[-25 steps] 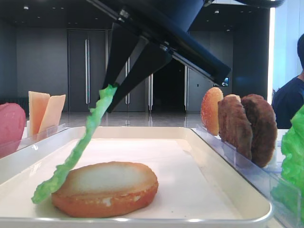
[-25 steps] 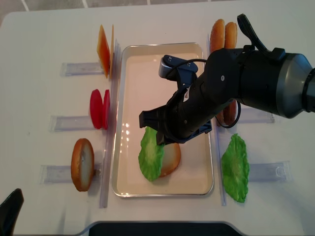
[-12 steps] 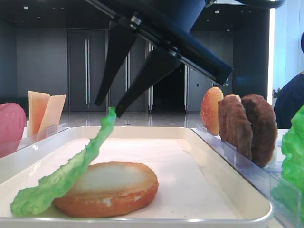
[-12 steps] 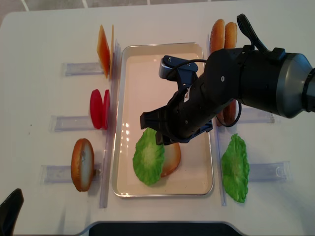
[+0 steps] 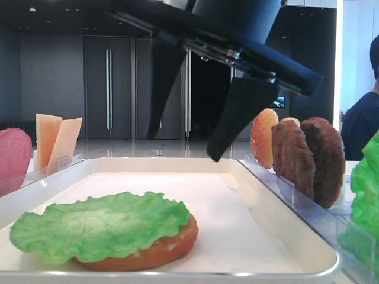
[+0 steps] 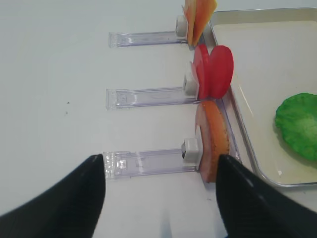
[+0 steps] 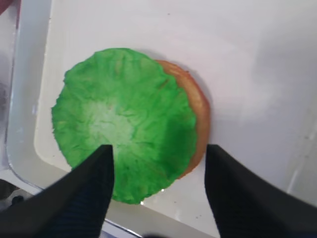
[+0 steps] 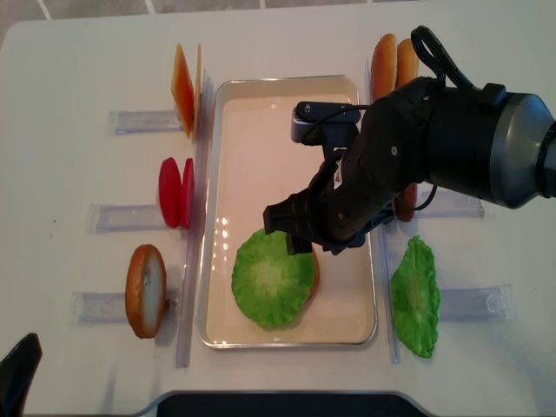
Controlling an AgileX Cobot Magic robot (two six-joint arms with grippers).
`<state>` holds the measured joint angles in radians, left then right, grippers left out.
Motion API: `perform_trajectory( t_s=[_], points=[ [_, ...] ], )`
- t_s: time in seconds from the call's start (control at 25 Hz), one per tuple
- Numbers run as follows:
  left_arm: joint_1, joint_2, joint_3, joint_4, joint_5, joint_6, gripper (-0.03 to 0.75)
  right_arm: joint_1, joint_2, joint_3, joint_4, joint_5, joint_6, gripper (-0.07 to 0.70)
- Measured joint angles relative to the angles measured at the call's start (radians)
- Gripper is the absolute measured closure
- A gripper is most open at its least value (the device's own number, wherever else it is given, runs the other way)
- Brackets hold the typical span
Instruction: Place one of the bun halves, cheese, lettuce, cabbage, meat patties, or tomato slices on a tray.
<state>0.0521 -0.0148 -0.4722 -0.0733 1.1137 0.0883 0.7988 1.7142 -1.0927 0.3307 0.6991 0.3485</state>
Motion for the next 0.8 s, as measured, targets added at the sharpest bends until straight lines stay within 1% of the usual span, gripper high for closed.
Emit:
perform_trajectory(
  t_s=[0.12, 0.28, 0.36, 0.52, 0.68, 0.8],
  points=[
    [0.0, 0.0, 0.0, 0.0, 0.0, 0.0, 0.181, 0.0, -0.016, -0.029, -0.106, 0.052, 0.085, 0.192],
    [0.0, 0.0, 0.0, 0.0, 0.0, 0.0, 0.181, 0.0, -0.022, -0.095, -0.212, 0.161, 0.165, 0.185],
    [0.0, 0.0, 0.0, 0.0, 0.0, 0.0, 0.181, 0.0, -0.024, -0.128, -0.247, 0.216, 0.181, 0.181],
    [0.0, 0.0, 0.0, 0.0, 0.0, 0.0, 0.181, 0.0, -0.024, -0.186, -0.295, 0.324, 0.185, 0.181],
    [0.0, 0.0, 0.0, 0.0, 0.0, 0.0, 0.181, -0.006, -0.024, -0.249, -0.316, 0.431, 0.153, 0.181],
    [0.0, 0.0, 0.0, 0.0, 0.0, 0.0, 0.181, -0.025, -0.028, -0.293, -0.319, 0.48, 0.135, 0.181]
  ],
)
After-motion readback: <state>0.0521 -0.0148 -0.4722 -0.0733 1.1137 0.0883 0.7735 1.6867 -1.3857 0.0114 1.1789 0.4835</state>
